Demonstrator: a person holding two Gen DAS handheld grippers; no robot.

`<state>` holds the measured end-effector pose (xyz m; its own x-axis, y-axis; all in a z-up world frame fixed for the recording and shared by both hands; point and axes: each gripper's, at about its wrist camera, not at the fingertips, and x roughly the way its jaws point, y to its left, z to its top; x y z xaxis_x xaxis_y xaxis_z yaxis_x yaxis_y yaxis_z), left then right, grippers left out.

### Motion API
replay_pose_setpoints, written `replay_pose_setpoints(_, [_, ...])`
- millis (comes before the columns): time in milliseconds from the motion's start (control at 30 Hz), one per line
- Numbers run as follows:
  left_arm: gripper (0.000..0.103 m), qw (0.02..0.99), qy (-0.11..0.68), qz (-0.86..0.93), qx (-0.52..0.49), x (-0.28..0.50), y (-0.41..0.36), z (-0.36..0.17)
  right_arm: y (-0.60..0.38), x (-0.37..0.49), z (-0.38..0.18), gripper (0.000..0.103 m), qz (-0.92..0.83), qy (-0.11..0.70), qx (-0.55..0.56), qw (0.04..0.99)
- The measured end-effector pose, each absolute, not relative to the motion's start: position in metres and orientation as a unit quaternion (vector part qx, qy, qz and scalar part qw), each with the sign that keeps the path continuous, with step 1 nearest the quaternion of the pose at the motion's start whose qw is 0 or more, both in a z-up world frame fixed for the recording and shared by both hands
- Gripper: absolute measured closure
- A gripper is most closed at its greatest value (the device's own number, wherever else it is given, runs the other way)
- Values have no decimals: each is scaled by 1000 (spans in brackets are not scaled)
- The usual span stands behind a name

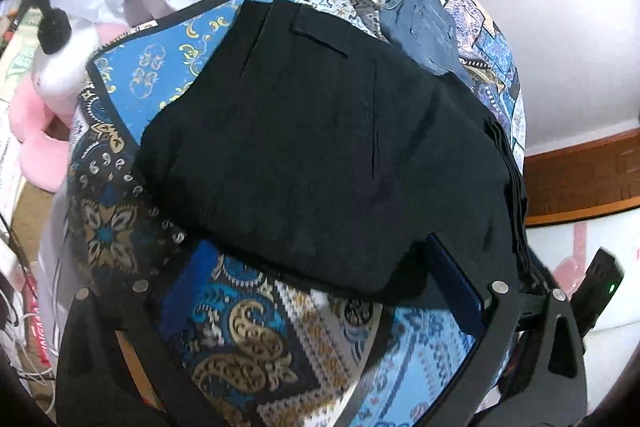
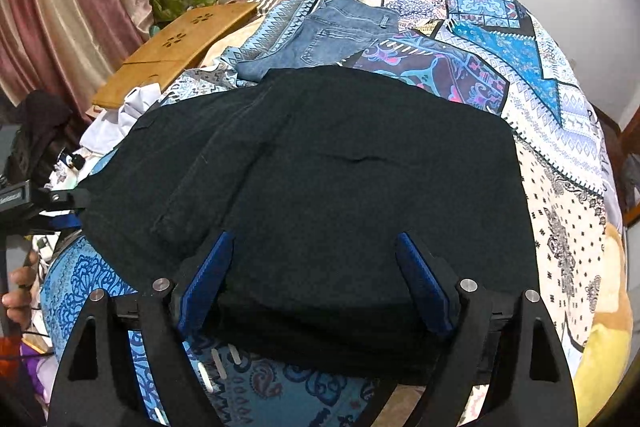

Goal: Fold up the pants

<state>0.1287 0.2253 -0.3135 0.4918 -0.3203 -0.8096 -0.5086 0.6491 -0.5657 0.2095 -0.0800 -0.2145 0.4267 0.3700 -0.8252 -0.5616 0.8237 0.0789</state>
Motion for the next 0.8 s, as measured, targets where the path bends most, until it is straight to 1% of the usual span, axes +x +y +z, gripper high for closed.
replay_pose_setpoints(167, [0, 741, 509, 59, -434, 149, 240, -328, -81, 209, -215, 19, 283, 456, -99, 838])
replay_pose_setpoints(200, [4, 740, 510, 68, -433, 151, 243, -329, -81, 210, -215, 19, 284, 455, -97, 839])
replay_pose_setpoints(233, [12, 739, 513, 80, -430, 154, 245, -330, -81, 210, -215, 19, 284, 454, -96, 839])
replay_pose_setpoints(267, [17, 740, 516, 99, -420, 158, 246, -329, -82, 209, -215, 19, 284, 453, -95, 840])
replay_pose_setpoints(333, [37, 745, 518, 117, -405, 160, 247, -328, -83, 210, -215, 19, 285, 452, -94, 840])
replay_pose_setpoints(367, [41, 748, 516, 126, -398, 161, 248, -325, -83, 210, -215, 19, 286, 453, -93, 840])
replay_pose_setpoints(400, [50, 753, 513, 133, -391, 160, 248, -321, -84, 210, -214, 19, 287, 453, -91, 839])
replay_pose_setpoints(433, [63, 756, 511, 140, -383, 159, 250, -318, -84, 210, -214, 19, 287, 453, -91, 839])
replay_pose_setpoints(467, [65, 765, 507, 146, -370, 159, 251, -312, -85, 210, -213, 20, 287, 452, -89, 840])
replay_pose_setpoints(533, [74, 778, 499, 143, -354, 160, 252, -299, -89, 210, -210, 24, 283, 451, -81, 843])
replay_pose_setpoints(600, [77, 798, 487, 141, -325, 164, 249, -277, -97, 209, -205, 24, 277, 450, -64, 847])
replay_pose_setpoints(800, [81, 867, 426, 137, -222, 192, 220, -192, -148, 207, -183, 24, 241, 431, -17, 869])
